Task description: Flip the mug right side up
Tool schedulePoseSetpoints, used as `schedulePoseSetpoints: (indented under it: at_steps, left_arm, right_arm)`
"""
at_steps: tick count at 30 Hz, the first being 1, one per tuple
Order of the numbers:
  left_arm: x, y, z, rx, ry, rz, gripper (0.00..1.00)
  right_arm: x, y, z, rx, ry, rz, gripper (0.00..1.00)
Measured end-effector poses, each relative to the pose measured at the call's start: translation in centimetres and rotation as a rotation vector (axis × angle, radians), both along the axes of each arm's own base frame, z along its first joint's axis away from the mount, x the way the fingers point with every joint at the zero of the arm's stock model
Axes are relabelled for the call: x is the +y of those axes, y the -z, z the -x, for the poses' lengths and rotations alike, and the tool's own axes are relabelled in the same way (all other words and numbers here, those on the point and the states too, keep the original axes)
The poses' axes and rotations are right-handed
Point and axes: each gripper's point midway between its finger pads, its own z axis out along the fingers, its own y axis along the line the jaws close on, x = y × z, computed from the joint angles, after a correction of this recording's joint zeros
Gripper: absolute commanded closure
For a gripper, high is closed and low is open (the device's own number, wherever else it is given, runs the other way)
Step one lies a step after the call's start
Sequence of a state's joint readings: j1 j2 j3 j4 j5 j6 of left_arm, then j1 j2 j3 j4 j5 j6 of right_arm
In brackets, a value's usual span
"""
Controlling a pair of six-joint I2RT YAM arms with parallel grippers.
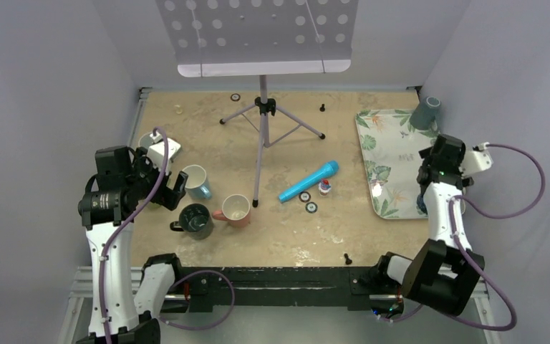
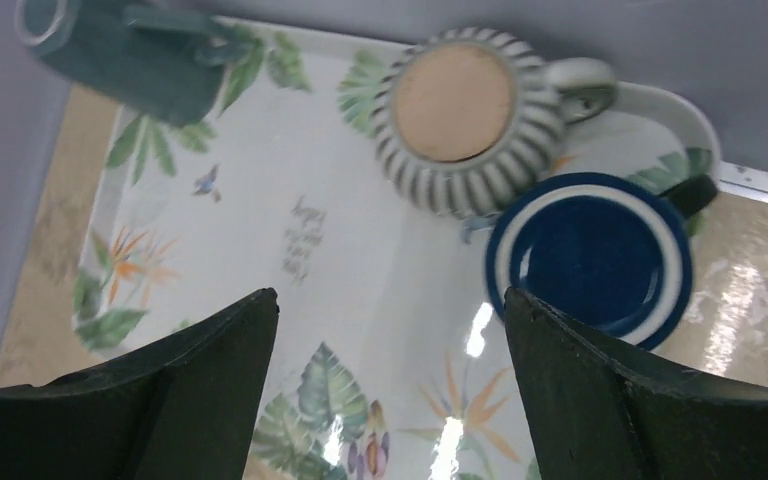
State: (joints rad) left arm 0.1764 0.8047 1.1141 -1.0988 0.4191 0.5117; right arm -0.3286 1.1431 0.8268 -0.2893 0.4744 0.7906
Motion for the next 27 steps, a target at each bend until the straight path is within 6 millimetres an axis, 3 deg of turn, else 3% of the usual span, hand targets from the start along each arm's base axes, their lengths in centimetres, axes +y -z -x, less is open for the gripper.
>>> schedulePoseSetpoints:
  at_steps: [3, 6, 8, 14, 19, 23, 27]
  left_arm:
    - [-0.2, 0.5, -0.2, 0.029, 0.008, 0.017, 0.03]
    - [-0.5, 0.8, -0.3, 0.053, 0.018, 0.035, 0.03]
    - [-0.7, 0.9, -0.4, 0.059, 0.027, 0.047, 0.03]
    - [-1.2, 0.8, -0.3, 0.057, 0.047, 0.068, 0.03]
    - [-1.3, 0.8, -0.2, 0.060, 0.049, 0.070, 0.03]
    - [-1.3, 1.0, -0.3, 0.066, 0.049, 0.072, 0.03]
    - [-1.3, 0.9, -0.3, 0.062, 0.049, 0.071, 0.03]
  right_arm:
    - [-3.7, 1.7, 2.2, 0.017, 0.167, -0.052, 0.14]
    - [-8.2, 2.7, 6.1, 0.008, 0.366, -0.092, 0.15]
    - [-9.6, 3.1, 8.0, 0.005, 0.453, -0.098, 0.15]
    - [-10.1, 4.3, 9.1, -0.014, 0.515, -0.138, 0.18]
    - [-10.7, 7.3, 10.3, 0.008, 0.558, -0.213, 0.22]
    - [-10.2, 9.2, 10.1, 0.027, 0.537, -0.245, 0.27]
    - [-9.9, 9.5, 8.8, 0.021, 0.487, -0.248, 0.31]
